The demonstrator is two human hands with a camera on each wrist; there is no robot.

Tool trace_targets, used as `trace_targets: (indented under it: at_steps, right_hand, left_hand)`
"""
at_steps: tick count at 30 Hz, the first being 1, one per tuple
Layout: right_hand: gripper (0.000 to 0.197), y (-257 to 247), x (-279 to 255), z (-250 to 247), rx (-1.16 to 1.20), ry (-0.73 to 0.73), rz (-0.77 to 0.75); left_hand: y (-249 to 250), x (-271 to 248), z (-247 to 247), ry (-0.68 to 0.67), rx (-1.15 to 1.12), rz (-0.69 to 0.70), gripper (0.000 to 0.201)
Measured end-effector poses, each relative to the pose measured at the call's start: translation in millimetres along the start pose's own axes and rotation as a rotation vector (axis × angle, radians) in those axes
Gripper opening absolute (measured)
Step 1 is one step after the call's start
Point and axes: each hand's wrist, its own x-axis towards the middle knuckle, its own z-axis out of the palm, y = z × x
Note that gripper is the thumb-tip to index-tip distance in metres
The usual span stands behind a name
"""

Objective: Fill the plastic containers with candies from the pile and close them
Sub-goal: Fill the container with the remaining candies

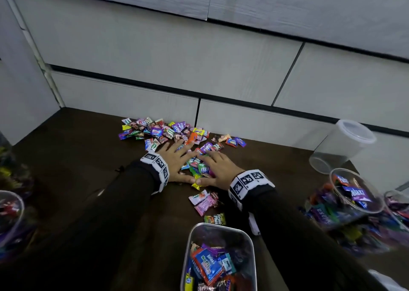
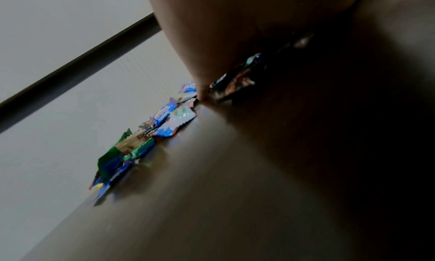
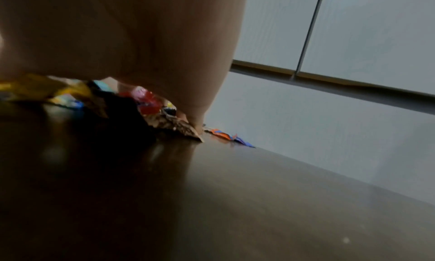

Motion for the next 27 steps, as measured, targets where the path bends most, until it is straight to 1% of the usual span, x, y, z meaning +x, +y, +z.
trace_targets:
  at_steps: [3, 5, 7, 9, 11, 12, 15, 17, 18, 20, 21, 22, 24, 26, 27]
  right_hand:
    - [0.061, -4, -7, 4, 0.002, 0.039, -0.024]
    - [0.055, -8, -12, 6, 0.002, 0.054, -0.021]
    - [0.062, -12, -19, 8, 0.024, 0.043, -0.015]
    - [0.082, -15, -28, 11, 0.048, -0.014, -0.001]
    - [0.1, -17, -39, 16, -0.001, -0.076, 0.0]
    - [0.105, -17, -43, 19, -0.046, -0.087, 0.002]
    - [0.112, -19, -53, 26, -0.126, -0.046, 0.048]
    - [0.116, -19, -55, 26, -0.136, -0.001, 0.069]
    - [0.117, -19, -55, 26, -0.139, -0.001, 0.066]
    - [0.113, -20, -53, 25, -0.128, -0.033, 0.028]
    - [0.108, -22, -51, 25, -0.126, -0.04, -0.006]
    - [0.1, -25, -50, 26, -0.141, -0.031, -0.042]
    - [0.082, -31, -52, 29, -0.23, 0.045, -0.102]
    - [0.067, -35, -54, 33, -0.297, 0.131, -0.132]
    - [0.062, -36, -55, 33, -0.293, 0.151, -0.13]
  left_hand:
    - [7, -7, -3, 0.104, -0.003, -0.016, 0.078]
    - [14, -13, -5, 0.155, -0.009, -0.026, 0.069]
    - [20, -18, -4, 0.192, -0.01, -0.014, 0.062]
    - [25, -25, -1, 0.215, -0.038, 0.006, 0.057]
    - [26, -32, 0, 0.229, -0.07, 0.037, 0.056]
    - [26, -35, -1, 0.243, -0.074, 0.056, 0.058]
    - [23, -43, -4, 0.283, -0.019, 0.056, 0.072]
    - [24, -44, -5, 0.241, -0.002, 0.011, 0.086]
    - [25, -43, -5, 0.193, -0.017, 0.003, 0.093]
    - [29, -42, -3, 0.06, -0.065, 0.02, 0.104]
    - [31, -42, -2, 0.008, -0.088, 0.033, 0.106]
    - [33, -42, 0, -0.015, -0.101, 0.041, 0.105]
    - [36, -45, 4, 0.02, -0.072, 0.042, 0.097]
    - [39, -48, 7, 0.117, -0.026, 0.039, 0.083]
    - [41, -48, 8, 0.161, -0.03, 0.041, 0.075]
